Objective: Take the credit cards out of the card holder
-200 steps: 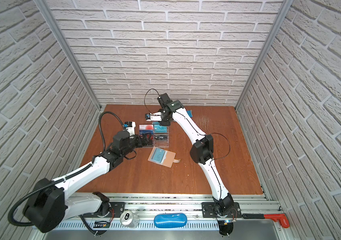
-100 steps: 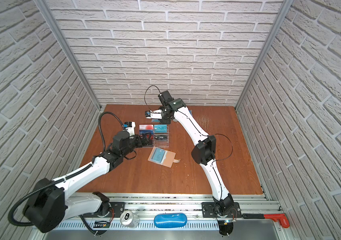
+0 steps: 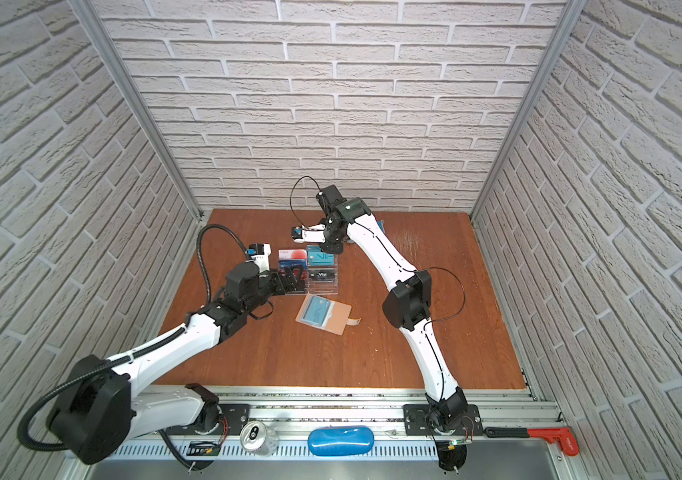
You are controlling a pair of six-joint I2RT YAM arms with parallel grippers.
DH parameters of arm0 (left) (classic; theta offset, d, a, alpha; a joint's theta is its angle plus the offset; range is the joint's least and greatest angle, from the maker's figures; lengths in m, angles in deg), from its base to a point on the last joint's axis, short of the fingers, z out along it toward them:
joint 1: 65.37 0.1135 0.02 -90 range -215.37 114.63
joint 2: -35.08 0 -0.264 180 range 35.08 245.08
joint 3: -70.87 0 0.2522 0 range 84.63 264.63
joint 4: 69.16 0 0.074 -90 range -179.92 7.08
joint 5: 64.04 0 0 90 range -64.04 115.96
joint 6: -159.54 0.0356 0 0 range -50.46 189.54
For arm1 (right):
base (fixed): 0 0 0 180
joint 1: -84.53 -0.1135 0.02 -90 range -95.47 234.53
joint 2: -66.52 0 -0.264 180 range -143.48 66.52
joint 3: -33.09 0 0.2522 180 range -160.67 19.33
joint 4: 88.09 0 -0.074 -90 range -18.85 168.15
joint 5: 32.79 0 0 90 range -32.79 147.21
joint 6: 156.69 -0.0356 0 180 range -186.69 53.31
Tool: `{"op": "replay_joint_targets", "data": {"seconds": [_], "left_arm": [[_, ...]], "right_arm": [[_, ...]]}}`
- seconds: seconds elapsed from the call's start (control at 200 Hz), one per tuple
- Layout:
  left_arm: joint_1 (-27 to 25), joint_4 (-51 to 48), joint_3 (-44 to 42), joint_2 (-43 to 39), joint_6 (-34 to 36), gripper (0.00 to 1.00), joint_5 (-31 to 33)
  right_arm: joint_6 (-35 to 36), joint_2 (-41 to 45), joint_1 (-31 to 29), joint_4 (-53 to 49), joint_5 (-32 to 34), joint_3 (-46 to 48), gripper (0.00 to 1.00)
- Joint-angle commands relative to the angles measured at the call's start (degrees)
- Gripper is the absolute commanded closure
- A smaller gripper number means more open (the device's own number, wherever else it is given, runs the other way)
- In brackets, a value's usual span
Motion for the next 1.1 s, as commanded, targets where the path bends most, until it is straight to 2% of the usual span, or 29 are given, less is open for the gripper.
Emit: {"op": "replay_joint_targets", "data": {"seconds": [0.0, 1.095], "left_arm": [[0.1, 3.5, -1.1, 0.3, 0.0, 0.02, 0.1], [0.4, 3.9, -1.5, 1.2, 0.3, 0.02, 0.5]], "right_arm": [[-0.1, 0.1, -0.5, -0.3, 0.0, 0.4, 0.95], [1.4, -4.2, -0.9, 1.9, 2.1, 0.3, 0.95]]}}
